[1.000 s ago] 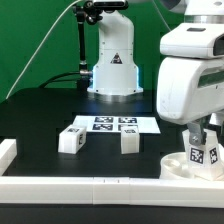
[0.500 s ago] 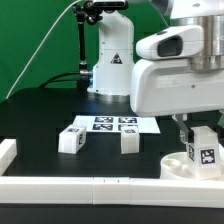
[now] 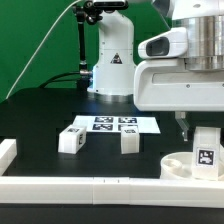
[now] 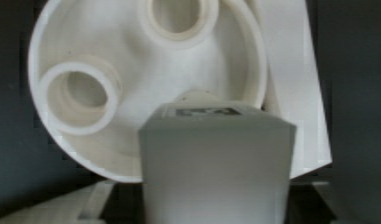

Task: Assemble stool

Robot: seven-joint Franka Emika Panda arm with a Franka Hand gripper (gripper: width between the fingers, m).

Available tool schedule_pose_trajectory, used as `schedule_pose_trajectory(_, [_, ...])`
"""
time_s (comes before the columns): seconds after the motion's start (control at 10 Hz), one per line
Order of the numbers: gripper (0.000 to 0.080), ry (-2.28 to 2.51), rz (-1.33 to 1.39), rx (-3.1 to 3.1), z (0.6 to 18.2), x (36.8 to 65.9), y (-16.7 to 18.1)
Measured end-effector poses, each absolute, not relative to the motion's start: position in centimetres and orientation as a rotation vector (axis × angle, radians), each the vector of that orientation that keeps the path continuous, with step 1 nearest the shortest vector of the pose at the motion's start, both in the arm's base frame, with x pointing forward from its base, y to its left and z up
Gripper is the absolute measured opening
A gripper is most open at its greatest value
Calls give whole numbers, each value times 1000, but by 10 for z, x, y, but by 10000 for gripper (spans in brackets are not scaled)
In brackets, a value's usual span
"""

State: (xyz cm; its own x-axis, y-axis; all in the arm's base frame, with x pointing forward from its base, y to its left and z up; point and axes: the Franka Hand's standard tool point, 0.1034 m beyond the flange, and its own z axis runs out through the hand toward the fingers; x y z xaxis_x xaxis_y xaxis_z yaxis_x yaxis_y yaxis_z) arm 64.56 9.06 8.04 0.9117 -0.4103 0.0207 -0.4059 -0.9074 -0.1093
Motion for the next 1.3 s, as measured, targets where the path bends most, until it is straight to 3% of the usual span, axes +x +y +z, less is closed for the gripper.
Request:
schedule_pose_trajectory(0.9, [338, 1944, 67, -2160, 79, 645, 96])
schedule_pose_trajectory(1.3, [338, 2072, 110, -2035, 78, 644, 99])
